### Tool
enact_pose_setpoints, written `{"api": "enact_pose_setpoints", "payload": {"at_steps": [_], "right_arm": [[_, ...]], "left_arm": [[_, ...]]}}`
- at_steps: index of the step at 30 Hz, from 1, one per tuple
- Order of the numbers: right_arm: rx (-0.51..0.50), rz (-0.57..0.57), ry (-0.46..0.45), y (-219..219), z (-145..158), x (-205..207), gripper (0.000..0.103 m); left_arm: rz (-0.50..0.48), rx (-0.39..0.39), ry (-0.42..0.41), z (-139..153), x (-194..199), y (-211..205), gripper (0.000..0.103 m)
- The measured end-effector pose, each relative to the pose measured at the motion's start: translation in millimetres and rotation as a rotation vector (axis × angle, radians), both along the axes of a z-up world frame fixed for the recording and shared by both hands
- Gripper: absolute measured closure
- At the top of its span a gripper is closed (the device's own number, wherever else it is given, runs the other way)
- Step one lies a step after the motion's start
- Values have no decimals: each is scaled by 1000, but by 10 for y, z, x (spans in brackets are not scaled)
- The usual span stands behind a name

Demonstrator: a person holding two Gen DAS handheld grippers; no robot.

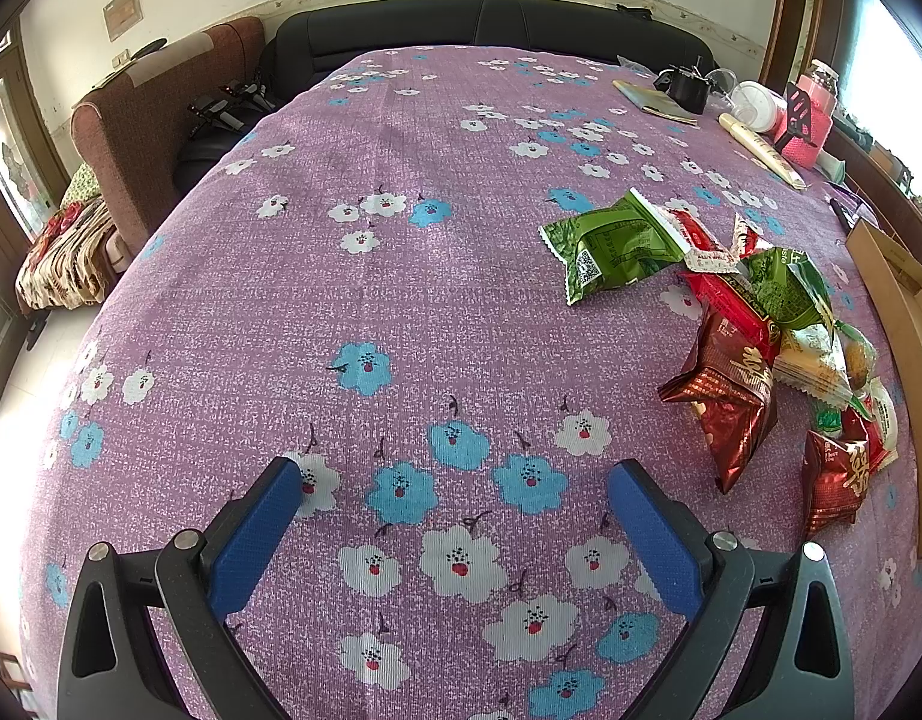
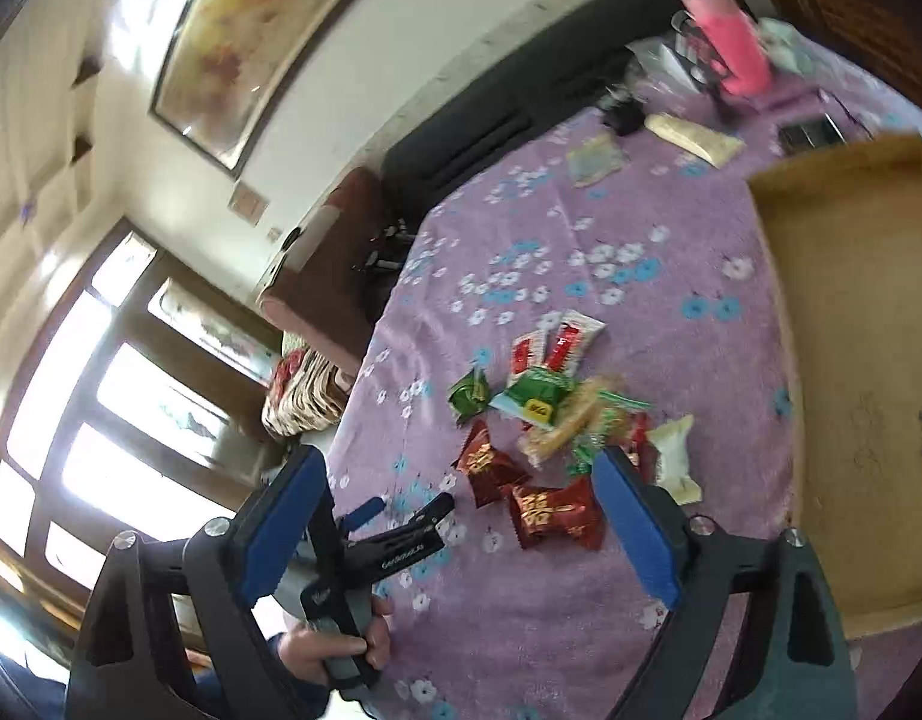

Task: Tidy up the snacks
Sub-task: 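Grasp the white wrapped pastry with the right gripper, then carry the white pastry toward the tray while the left gripper grasps a red-gold candy packet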

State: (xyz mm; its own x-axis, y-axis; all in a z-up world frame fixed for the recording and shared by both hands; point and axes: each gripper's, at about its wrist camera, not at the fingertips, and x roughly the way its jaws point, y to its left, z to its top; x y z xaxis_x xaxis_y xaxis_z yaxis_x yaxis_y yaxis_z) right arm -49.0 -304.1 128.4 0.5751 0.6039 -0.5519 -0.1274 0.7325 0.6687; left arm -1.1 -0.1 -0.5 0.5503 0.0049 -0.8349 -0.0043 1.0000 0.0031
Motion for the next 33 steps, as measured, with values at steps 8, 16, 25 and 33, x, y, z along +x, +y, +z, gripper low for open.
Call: {"api": "enact_pose_setpoints", "payload": {"at_steps": [8, 16, 25, 33], "right_arm": [[-399, 45, 194, 34, -287, 483, 21], [-424, 90, 356, 69, -811, 707, 75], [-536, 139, 379, 251, -1021, 822, 80], [-577, 69, 307, 145, -856, 392, 86]], "left_arm": [[0, 0, 0, 1, 0, -1, 0], [4, 3, -1, 11, -35, 14, 0], [2, 3, 0, 11, -38, 17, 0], [3, -91, 27, 168, -102, 18, 53]]}}
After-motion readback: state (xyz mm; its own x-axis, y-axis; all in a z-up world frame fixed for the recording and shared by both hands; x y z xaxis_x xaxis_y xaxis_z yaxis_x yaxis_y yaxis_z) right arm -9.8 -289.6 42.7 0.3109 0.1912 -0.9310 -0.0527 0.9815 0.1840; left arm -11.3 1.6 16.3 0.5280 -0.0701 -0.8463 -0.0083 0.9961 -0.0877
